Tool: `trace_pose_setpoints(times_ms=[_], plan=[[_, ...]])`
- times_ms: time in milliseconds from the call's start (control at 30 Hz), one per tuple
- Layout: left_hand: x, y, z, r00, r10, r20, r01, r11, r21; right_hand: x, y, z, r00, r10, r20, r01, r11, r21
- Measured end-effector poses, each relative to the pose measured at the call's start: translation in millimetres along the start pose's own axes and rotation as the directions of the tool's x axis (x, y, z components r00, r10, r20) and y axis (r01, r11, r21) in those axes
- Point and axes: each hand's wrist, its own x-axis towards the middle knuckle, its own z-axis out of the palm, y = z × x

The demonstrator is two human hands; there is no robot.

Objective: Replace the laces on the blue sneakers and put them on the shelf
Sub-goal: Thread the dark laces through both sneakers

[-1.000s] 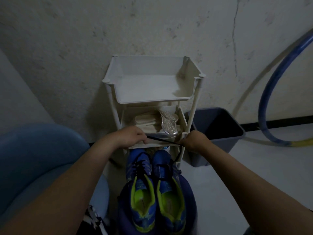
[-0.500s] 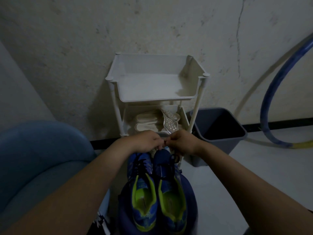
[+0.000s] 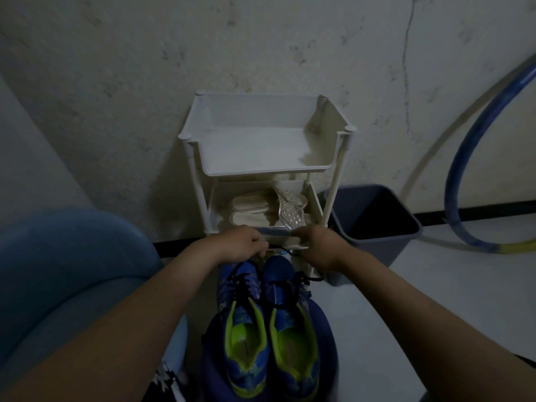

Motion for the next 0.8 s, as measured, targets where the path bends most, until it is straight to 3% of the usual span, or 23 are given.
trace_pose_setpoints(times_ms=[100,167,500,567,700,800], plan=[[4,10,11,0.998,0.054,0.029,-0.053,0.998,-0.015,-4,-19,2,0.98,-0.175,0.095,0.151,0.964,0.22],[4,15,14,0.997,0.069,0.024,-0.07,0.998,0.008,-1,-21,3,0.971,-0.215,0.105,0.201,0.97,0.137],[2,6,5,0.999,-0.044,0.002,0.044,0.998,-0.045,5,9,7,0.997,0.081,0.008,-0.077,0.968,-0.237],[0,8,9,0.998,-0.05,0.041,0.054,0.993,-0.107,3,5,10,1.0,0.008,0.026,-0.002,0.976,-0.218],[2,19,18,0.998,-0.039,0.058,0.047,0.988,-0.148,-3,-15,11,0.954,-0.282,0.104,0.267,0.954,0.136],[3,23,20,0.998,-0.055,0.042,0.06,0.988,-0.14,-1,-17,11,0.958,-0.274,0.088,0.271,0.961,0.046]])
